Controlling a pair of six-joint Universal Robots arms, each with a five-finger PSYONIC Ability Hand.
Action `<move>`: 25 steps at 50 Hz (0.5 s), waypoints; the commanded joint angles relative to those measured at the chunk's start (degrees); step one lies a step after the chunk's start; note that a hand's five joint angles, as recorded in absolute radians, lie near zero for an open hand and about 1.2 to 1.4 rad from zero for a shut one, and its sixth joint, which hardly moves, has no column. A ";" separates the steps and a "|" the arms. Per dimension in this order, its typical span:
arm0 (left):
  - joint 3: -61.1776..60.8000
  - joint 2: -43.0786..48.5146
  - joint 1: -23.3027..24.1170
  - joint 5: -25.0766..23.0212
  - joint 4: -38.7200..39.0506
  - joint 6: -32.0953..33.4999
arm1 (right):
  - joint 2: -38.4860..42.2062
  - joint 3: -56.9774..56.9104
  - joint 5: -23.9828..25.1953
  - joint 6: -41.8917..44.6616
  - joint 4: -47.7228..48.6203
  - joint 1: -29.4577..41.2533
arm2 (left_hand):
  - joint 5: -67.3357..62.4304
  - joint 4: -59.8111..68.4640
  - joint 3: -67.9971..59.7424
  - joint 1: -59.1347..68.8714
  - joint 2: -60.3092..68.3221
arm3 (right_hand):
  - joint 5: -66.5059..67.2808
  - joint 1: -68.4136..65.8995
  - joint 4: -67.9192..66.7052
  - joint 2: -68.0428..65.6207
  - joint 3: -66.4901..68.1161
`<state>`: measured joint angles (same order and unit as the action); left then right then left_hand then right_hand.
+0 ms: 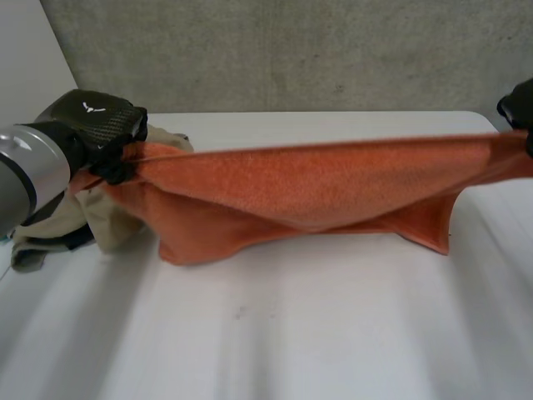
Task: Fold the laundry.
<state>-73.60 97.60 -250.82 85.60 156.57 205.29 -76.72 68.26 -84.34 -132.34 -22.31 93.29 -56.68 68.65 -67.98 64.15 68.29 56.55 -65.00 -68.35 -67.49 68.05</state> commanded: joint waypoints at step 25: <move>25.36 21.76 1.48 3.70 38.99 -1.56 | 14.76 -16.06 -0.39 -13.82 52.02 1.28 | -13.32 11.35 -12.02 15.85 11.71 | 13.45 -15.00 -11.65 -12.51 11.95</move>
<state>-38.92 123.19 -248.80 89.84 193.53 207.76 -58.93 46.40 -87.91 -145.21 27.33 95.17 -56.68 68.68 -67.99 64.15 68.42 57.33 -65.00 -68.55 -67.49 68.07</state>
